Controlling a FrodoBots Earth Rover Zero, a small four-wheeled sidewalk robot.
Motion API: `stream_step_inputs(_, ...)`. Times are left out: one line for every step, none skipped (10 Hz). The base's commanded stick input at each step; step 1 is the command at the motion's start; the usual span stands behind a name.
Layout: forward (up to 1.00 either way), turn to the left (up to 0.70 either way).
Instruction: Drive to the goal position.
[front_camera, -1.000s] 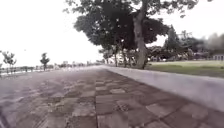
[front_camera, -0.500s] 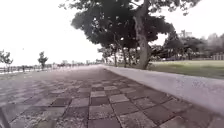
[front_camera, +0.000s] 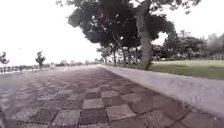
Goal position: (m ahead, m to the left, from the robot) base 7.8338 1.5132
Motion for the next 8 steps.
stream_step_inputs(1.00, 0.00)
stream_step_inputs(1.00, 0.00)
stream_step_inputs(1.00, 0.00)
stream_step_inputs(1.00, 0.00)
stream_step_inputs(1.00, 0.00)
stream_step_inputs(1.00, 0.00)
stream_step_inputs(1.00, 0.00)
stream_step_inputs(1.00, 0.00)
